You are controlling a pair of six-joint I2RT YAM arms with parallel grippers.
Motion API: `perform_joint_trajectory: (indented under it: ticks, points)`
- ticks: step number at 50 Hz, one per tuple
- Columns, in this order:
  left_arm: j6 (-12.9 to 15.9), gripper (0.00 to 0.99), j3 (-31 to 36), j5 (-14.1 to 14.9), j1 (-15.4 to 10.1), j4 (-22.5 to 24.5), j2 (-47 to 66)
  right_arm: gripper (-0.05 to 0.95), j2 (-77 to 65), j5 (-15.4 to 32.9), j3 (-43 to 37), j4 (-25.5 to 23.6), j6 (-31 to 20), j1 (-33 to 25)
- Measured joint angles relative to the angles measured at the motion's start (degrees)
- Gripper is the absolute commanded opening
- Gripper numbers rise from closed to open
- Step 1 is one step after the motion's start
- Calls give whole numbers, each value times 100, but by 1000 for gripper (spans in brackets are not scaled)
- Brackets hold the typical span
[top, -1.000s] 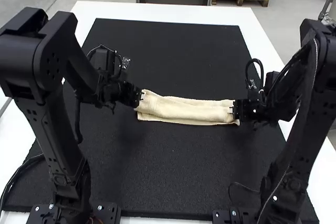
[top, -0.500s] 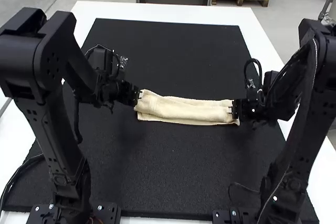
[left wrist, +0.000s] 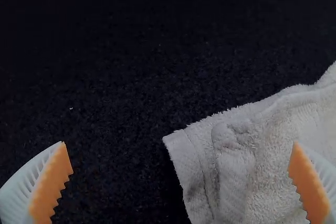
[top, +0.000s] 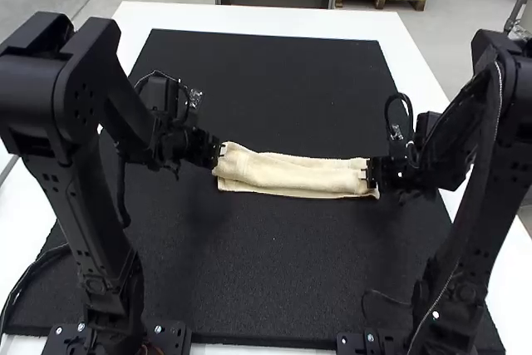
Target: Fold the towel.
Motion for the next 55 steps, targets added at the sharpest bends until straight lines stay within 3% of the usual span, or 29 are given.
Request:
perform_joint_trajectory:
  ticks: [42, 48, 55]
  points:
    - [-63, 966, -138, 2, 0, 330, 0, 811, -2, -76, 63, -74, 317, 13]
    - [-96, 966, -138, 2, 0, 339, 0, 659, -2, -48, 76, -98, 317, 13]
    - [-133, 966, -140, 0, 0, 341, 0, 361, -2, -109, 85, -151, 348, 79]
